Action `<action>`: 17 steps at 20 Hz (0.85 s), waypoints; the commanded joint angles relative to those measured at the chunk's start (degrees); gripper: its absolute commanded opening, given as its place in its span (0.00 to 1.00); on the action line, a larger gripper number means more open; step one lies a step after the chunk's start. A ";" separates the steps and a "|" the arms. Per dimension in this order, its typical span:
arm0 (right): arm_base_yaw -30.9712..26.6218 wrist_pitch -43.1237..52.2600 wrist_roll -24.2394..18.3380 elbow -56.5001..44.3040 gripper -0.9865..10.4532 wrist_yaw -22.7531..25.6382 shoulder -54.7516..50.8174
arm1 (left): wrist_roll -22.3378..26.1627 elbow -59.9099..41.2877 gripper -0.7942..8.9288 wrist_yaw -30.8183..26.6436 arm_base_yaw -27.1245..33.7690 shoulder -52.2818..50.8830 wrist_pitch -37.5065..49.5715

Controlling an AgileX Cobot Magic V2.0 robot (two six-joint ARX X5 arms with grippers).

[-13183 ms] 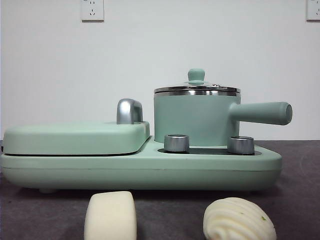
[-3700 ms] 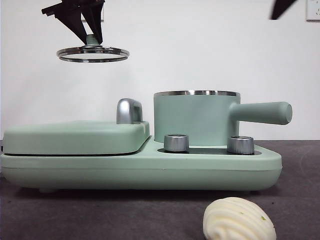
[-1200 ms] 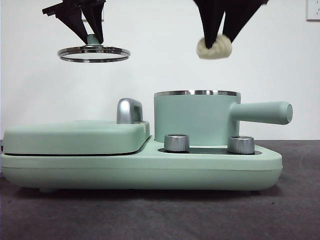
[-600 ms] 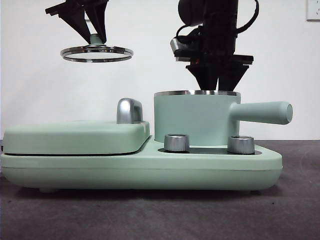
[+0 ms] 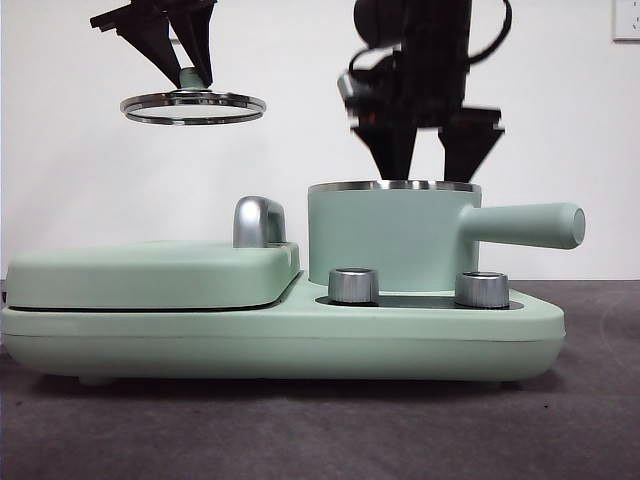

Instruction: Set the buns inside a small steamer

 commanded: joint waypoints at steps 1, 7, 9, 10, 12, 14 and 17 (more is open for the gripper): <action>0.52 -4.04 -0.04 7.58 0.40 0.09 0.92 | -0.22 2.12 0.16 0.24 -0.24 0.22 1.09; 0.68 -6.32 1.16 6.36 0.40 -0.07 -12.33 | -0.24 2.12 0.16 0.26 -1.18 0.24 1.09; 0.61 -6.29 1.14 1.46 0.40 -0.09 -20.33 | -0.26 2.12 0.16 0.26 -1.84 0.24 1.09; 0.61 -6.29 1.14 -1.01 0.40 -0.11 -24.04 | -0.26 2.12 0.16 0.26 -2.23 0.24 1.09; 0.63 -6.29 1.14 -7.06 0.40 -1.07 -32.63 | -0.48 2.12 0.16 0.26 -3.48 0.24 1.09; 0.70 -6.27 1.14 -12.74 0.40 -3.30 -40.06 | -0.85 2.10 0.16 0.26 -4.96 0.24 1.09; 0.70 -6.19 1.14 -22.12 0.40 -4.46 -51.25 | -0.87 2.08 0.16 0.26 -7.89 0.24 1.09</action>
